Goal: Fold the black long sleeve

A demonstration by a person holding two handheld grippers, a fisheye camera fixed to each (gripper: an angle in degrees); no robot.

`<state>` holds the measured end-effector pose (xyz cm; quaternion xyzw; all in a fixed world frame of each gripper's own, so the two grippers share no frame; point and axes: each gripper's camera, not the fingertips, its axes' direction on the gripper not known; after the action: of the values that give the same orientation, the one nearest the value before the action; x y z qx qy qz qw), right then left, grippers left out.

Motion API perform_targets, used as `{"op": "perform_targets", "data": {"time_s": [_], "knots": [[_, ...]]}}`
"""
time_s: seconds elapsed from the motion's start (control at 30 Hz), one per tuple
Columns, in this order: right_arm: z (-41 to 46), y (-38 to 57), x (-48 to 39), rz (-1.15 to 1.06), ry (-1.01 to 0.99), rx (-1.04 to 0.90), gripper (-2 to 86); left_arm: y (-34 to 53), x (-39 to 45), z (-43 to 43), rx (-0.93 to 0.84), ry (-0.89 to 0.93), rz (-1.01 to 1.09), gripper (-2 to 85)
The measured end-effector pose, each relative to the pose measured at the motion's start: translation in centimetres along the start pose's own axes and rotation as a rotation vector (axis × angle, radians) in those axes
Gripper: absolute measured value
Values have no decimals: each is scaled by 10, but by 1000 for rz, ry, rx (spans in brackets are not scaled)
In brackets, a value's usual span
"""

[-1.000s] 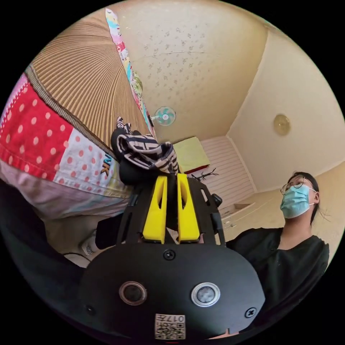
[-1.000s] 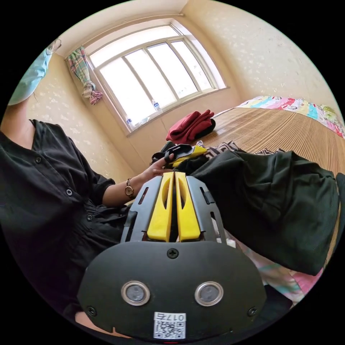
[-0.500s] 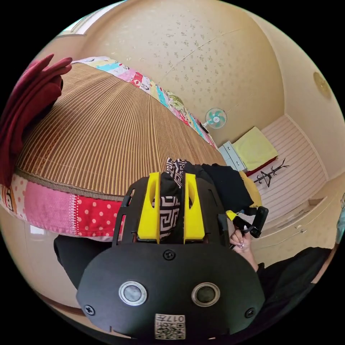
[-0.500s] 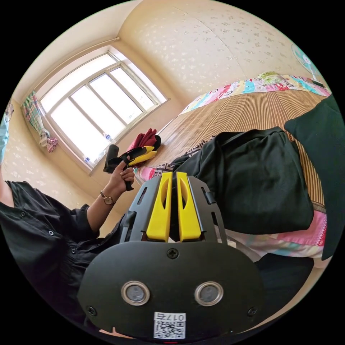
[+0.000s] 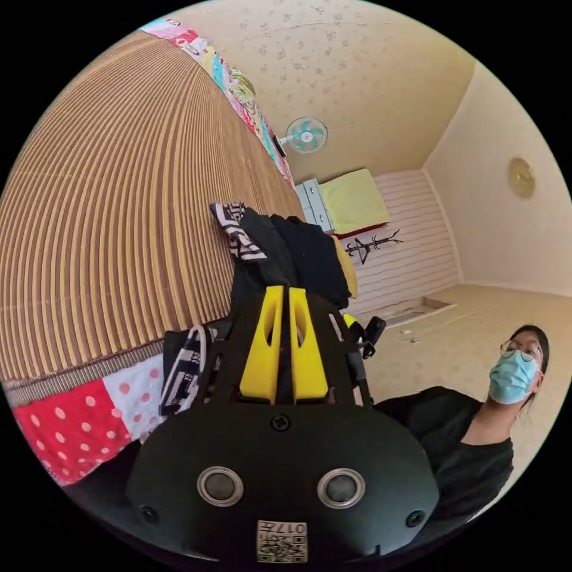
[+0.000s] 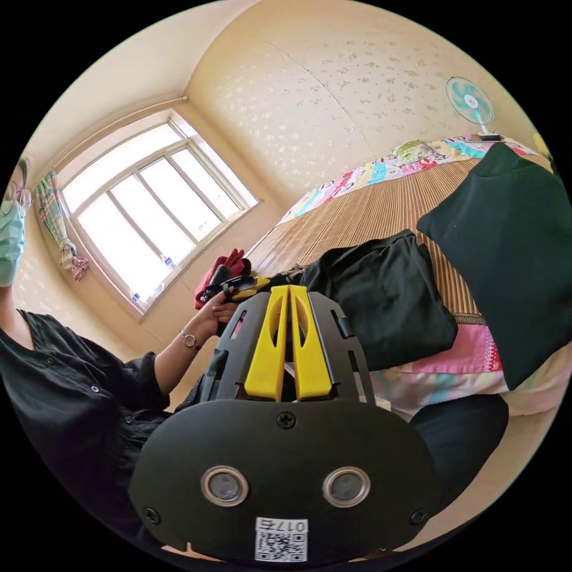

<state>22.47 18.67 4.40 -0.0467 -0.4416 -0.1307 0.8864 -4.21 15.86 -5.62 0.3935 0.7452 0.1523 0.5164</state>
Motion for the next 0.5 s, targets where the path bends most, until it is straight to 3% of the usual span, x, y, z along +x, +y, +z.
{"op": "perform_targets", "data": {"time_s": [0.27,0.37,0.43,0.5], "knots": [[-27,-6,19,19,-61,90,4,77,167,-51,83,614,747,-7],[-34,-7,23,11,-74,102,5,97,203,-83,109,837,935,-7],[-35,-7,26,9,-83,97,5,98,217,-91,42,838,928,-8],[-34,-7,28,12,-88,82,6,101,231,-86,-47,589,869,-8]]}}
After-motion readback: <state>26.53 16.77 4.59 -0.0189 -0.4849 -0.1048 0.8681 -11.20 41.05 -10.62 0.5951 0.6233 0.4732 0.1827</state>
